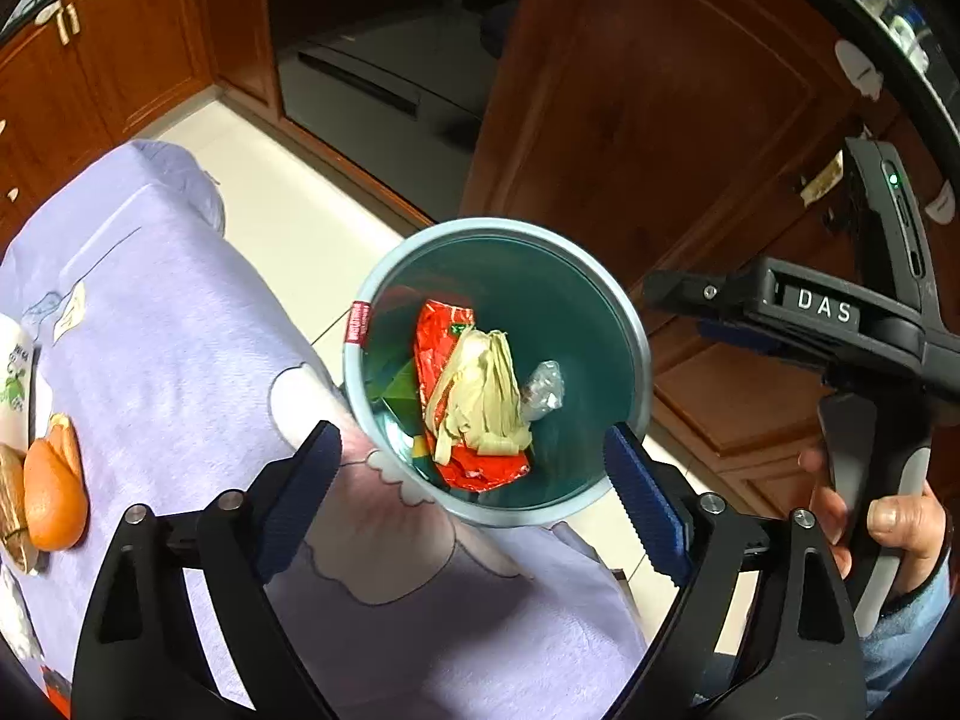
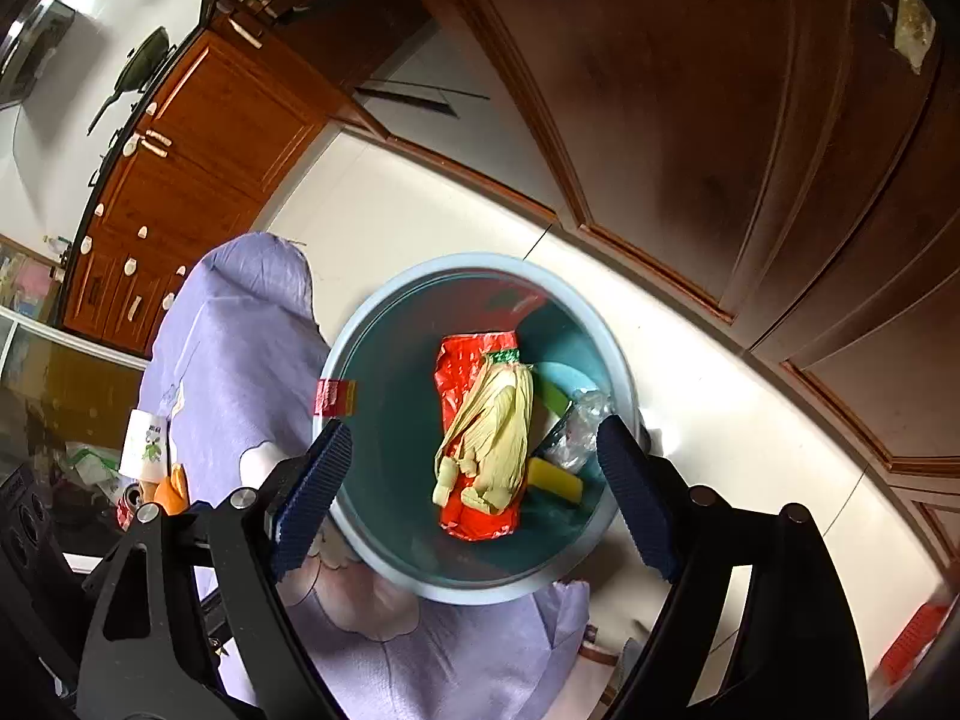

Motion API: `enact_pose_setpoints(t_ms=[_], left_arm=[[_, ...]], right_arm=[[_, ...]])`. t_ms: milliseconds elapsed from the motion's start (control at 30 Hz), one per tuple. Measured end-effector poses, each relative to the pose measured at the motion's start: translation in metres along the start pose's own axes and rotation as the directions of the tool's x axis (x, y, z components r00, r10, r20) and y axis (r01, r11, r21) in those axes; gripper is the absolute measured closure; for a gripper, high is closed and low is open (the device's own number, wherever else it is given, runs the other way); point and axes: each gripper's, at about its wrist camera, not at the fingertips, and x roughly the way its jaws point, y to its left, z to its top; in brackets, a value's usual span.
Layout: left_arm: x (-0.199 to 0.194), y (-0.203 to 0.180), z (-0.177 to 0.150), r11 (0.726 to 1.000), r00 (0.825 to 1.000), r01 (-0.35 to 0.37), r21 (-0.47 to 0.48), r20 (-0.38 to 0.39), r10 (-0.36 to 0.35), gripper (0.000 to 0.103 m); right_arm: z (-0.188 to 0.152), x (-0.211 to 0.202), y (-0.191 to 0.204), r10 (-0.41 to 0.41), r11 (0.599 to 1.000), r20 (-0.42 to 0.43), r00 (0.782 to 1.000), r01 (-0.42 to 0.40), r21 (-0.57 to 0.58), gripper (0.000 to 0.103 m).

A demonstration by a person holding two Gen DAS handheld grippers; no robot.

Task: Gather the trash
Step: 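Drop the red bag into the bin with the right tool while the left tool drops the husks, then grasp the green peel strip on the cloth with the left tool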

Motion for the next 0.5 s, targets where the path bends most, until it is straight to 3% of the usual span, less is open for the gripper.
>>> enact_pose_setpoints(t_ms=[500], left_arm=[[-0.048, 0.041, -0.040, 0.994, 0.997, -0.024, -0.104, 0.065, 0.031, 0.010]], right_arm=[[-0.029, -0.008, 0.055, 0.010, 0.995, -0.020, 1.000, -0.012, -0.096, 0.023]])
